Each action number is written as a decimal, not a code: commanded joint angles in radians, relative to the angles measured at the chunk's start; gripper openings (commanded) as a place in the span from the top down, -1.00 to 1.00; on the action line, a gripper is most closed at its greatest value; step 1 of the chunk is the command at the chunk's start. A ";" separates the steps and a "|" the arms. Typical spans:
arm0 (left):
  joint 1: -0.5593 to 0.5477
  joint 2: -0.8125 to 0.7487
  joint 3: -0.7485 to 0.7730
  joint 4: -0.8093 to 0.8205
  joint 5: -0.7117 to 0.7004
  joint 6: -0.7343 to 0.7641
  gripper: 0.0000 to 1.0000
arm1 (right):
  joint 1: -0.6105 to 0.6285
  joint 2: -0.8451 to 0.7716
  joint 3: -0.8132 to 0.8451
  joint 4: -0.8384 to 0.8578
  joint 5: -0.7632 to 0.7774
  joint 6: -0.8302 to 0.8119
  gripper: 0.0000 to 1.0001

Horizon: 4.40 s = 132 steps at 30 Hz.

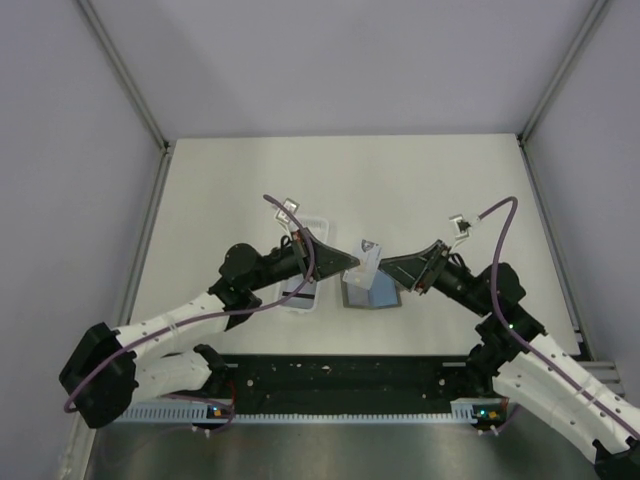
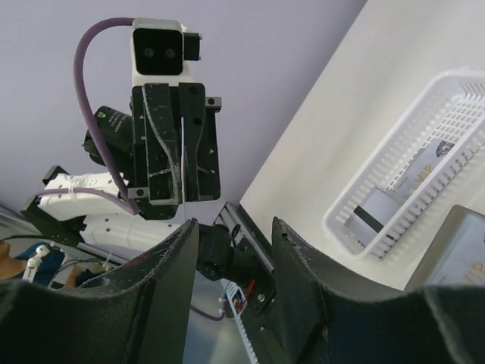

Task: Put the credit cards into the card holder
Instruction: Insert the credit card into the card holder.

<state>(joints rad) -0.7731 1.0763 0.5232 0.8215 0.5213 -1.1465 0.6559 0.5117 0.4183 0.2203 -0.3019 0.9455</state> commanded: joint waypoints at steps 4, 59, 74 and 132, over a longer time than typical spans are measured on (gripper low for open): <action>-0.002 0.033 0.032 0.090 -0.090 -0.015 1.00 | -0.004 -0.012 -0.001 0.110 -0.046 0.030 0.12; -0.061 0.120 0.009 0.212 -0.063 -0.067 1.00 | -0.006 0.019 0.031 0.068 -0.036 -0.017 0.46; -0.069 0.106 -0.020 0.215 -0.063 -0.070 1.00 | -0.006 0.025 0.034 0.071 -0.031 -0.014 0.56; -0.327 0.005 0.908 -1.627 -0.704 -0.242 -0.96 | -0.006 -0.061 0.125 -0.685 0.428 -0.103 1.00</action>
<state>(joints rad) -1.0950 1.1286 1.4612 -0.8471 -0.1482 -1.3895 0.6559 0.4629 0.5377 -0.4747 0.1108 0.8291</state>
